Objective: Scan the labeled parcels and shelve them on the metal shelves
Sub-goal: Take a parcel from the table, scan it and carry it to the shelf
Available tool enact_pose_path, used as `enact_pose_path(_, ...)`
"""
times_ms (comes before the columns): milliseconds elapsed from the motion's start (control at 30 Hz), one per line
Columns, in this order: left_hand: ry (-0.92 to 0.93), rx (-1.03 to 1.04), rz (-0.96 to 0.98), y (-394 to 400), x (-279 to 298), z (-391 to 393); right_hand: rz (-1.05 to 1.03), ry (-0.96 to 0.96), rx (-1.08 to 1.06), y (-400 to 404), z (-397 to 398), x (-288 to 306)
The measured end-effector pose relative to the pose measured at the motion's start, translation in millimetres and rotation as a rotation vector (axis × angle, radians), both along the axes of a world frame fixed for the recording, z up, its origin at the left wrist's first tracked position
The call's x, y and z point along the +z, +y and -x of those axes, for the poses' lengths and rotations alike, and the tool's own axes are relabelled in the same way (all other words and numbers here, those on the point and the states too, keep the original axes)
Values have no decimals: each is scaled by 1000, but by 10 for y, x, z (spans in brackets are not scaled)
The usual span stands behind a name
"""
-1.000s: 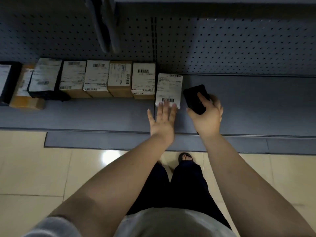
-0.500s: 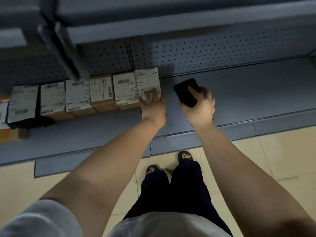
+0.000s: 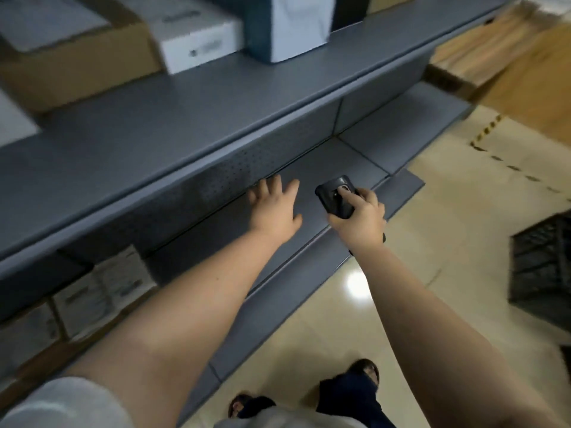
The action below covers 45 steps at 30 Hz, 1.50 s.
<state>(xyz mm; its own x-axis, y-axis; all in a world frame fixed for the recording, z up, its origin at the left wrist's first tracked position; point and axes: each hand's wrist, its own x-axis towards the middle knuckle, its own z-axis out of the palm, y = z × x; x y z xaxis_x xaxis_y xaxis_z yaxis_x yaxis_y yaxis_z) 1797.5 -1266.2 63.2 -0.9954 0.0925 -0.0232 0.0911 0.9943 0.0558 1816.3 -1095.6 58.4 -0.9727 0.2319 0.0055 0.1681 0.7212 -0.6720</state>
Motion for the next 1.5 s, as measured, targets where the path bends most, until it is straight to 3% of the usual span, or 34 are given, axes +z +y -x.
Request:
enact_pose_path(233, 163, -175, -7, 2046, 413, 790, 3, 61, -172, 1960, 507, 404)
enact_pose_path(533, 169, -296, -56, 4278, 482, 1621, -64, 53, -277, 4114, 1099, 679)
enact_pose_path(800, 159, -435, -80, 5640, 406, 2616, -64, -23, -384, 5365, 1900, 557)
enact_pose_path(1167, 89, -589, -79, 7489, 227, 4751, -100, -84, -580, 7057, 3687, 498)
enact_pose_path(1500, 117, -583, -130, 9385, 162, 6301, -122, -62, -561, 8836, 5258, 409)
